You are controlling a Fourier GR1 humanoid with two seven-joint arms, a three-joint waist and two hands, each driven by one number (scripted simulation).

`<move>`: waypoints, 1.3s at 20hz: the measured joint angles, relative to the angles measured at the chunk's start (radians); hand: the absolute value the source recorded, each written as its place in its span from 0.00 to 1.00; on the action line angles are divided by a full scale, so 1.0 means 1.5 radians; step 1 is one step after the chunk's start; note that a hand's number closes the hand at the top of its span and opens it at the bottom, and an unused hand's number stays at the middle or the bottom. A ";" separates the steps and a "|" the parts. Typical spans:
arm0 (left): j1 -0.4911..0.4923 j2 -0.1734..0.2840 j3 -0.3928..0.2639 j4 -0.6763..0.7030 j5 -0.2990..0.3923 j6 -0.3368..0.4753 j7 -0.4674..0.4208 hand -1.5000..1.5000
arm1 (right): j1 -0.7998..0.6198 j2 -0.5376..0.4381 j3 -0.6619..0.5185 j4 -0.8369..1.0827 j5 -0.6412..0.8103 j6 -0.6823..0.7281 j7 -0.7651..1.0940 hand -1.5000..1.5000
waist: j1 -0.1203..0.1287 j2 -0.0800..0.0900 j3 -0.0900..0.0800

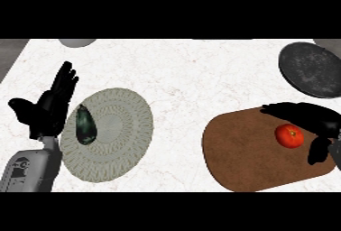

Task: Pick the tomato from the cutting board and place it in the pan

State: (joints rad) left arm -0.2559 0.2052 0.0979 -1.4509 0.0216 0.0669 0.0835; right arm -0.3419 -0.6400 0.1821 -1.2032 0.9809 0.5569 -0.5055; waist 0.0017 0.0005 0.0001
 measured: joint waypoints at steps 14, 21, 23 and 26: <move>0.018 -0.007 0.007 -0.008 -0.004 -0.013 -0.007 0.50 | -0.017 0.043 0.010 0.035 0.056 -0.061 -0.057 1.00 | 0.002 -0.003 -0.003; 0.010 -0.010 0.003 -0.006 -0.007 -0.013 -0.007 0.50 | -0.086 0.215 -0.099 0.080 0.061 -0.030 0.306 1.00 | 0.009 -0.003 -0.009; 0.010 -0.013 0.001 -0.003 -0.008 -0.012 -0.007 0.50 | -0.114 0.271 -0.127 0.080 0.071 -0.063 0.413 1.00 | 0.011 -0.002 -0.007; 0.009 -0.017 -0.003 -0.007 -0.009 -0.011 -0.005 0.50 | -0.158 0.336 -0.147 0.059 0.105 -0.152 0.539 1.00 | 0.015 -0.002 -0.004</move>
State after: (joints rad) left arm -0.2426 0.1803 0.0933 -1.4609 0.0084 0.0503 0.0755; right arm -0.5788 -0.1353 -0.0378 -1.1147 1.1380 0.3293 0.3033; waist 0.0239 -0.0023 -0.0053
